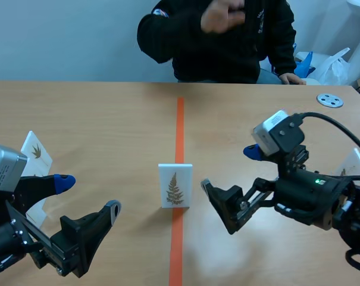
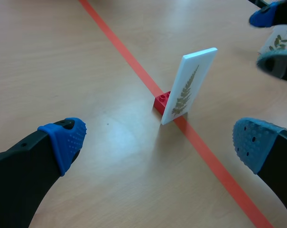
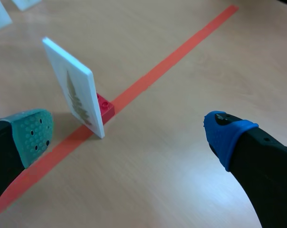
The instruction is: Sort the leaf by its shape. The table is split by an orange tape line. A compound leaf with several leaflets goes to the left side, a simple leaf with one blade goes to the right side. Return to the home posture when a red brick is placed on the table.
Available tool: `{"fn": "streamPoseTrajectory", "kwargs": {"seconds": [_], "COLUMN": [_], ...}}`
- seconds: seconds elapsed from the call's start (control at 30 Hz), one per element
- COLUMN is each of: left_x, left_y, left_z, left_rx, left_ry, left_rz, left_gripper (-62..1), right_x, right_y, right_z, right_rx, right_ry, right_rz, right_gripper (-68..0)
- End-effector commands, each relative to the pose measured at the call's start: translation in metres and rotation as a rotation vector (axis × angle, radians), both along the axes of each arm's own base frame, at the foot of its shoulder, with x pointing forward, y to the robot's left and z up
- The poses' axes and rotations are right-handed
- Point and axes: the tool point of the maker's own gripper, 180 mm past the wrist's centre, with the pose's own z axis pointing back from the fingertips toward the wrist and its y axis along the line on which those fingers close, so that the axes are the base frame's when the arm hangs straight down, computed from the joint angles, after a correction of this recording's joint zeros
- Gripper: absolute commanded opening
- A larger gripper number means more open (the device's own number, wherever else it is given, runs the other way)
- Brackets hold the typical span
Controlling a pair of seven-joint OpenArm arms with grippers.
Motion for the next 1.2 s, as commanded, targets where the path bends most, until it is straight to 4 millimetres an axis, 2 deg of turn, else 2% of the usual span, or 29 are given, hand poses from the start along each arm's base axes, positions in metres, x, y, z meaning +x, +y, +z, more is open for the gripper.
{"fn": "streamPoseTrajectory", "kwargs": {"seconds": [0.0, 0.2, 0.4, 0.57, 0.7, 0.93, 1.17], "left_x": [0.005, 0.005, 0.005, 0.005, 0.005, 0.005, 0.005], "left_y": [-0.004, -0.004, -0.004, -0.004, -0.004, -0.004, -0.004], "left_z": [0.015, 0.015, 0.015, 0.015, 0.015, 0.015, 0.015], "left_rx": [-0.026, -0.027, -0.027, -0.028, -0.028, -0.028, -0.028], "left_ry": [-0.046, -0.046, -0.047, -0.048, -0.048, -0.048, -0.048], "left_rz": [-0.004, -0.004, -0.004, -0.004, -0.004, -0.004, -0.004], "left_gripper": [1.4, 1.4, 1.4, 1.4, 1.4, 1.4, 1.4], "right_x": [0.010, 0.019, 0.029, 0.025, 0.018, 0.016, 0.016], "right_y": [0.002, 0.024, 0.053, 0.077, 0.085, 0.086, 0.085], "right_z": [0.008, -0.016, -0.025, -0.030, -0.032, -0.034, -0.035], "right_rx": [0.015, 0.014, 0.007, 0.009, 0.000, -0.008, -0.014], "right_ry": [-0.037, -0.021, -0.037, -0.030, -0.035, -0.035, -0.031], "right_rz": [0.010, 0.058, 0.096, 0.151, 0.185, 0.195, 0.194], "right_gripper": [0.4, 0.4, 0.4, 0.4, 0.3, -32.0, -52.0]}}
